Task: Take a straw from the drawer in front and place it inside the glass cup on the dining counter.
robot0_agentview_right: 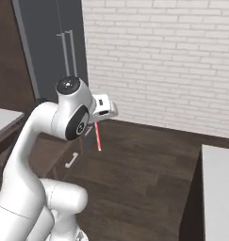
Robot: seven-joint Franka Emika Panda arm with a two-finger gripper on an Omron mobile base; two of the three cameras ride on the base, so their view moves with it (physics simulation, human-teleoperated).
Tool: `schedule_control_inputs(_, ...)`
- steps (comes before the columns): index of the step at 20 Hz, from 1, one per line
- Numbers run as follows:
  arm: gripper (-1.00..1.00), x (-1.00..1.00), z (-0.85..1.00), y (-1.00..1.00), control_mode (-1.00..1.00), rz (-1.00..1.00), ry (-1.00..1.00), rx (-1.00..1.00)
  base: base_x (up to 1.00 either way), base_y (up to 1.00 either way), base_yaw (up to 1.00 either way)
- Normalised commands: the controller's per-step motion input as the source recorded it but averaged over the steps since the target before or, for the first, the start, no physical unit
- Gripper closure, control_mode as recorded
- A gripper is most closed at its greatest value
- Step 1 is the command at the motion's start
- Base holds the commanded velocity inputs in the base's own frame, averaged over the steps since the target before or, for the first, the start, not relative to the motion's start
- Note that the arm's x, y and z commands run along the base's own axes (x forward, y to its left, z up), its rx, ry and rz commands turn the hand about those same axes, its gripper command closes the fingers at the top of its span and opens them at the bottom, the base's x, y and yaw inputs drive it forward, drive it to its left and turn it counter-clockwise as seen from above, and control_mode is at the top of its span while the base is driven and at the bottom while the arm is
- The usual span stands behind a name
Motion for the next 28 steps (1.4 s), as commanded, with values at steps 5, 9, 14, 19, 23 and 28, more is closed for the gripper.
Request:
schedule_control_inputs(5, 1.00, 0.00, 0.00, 0.00, 1.00, 0.00, 0.00, 0.00, 0.80, -0.12, -0.04)
schedule_control_inputs(9, 1.00, 0.00, 0.00, 0.00, 1.00, 0.00, 0.00, 0.00, 0.77, -0.19, -0.11)
schedule_control_inputs(14, 1.00, 0.00, 0.00, 0.00, 1.00, 0.00, 0.00, 0.00, 0.81, -0.07, -0.18)
schedule_control_inputs(19, 1.00, 0.00, 0.00, 0.00, 1.00, 0.00, 0.00, 0.00, 0.83, 0.00, -0.29)
schedule_control_inputs(23, 1.00, 0.00, 0.00, 0.00, 1.00, 0.00, 0.00, 0.00, 0.87, 0.00, -0.37)
schedule_control_inputs(28, 1.00, 0.00, 0.00, 0.00, 1.00, 0.00, 0.00, 0.00, 0.82, 0.01, -0.48)
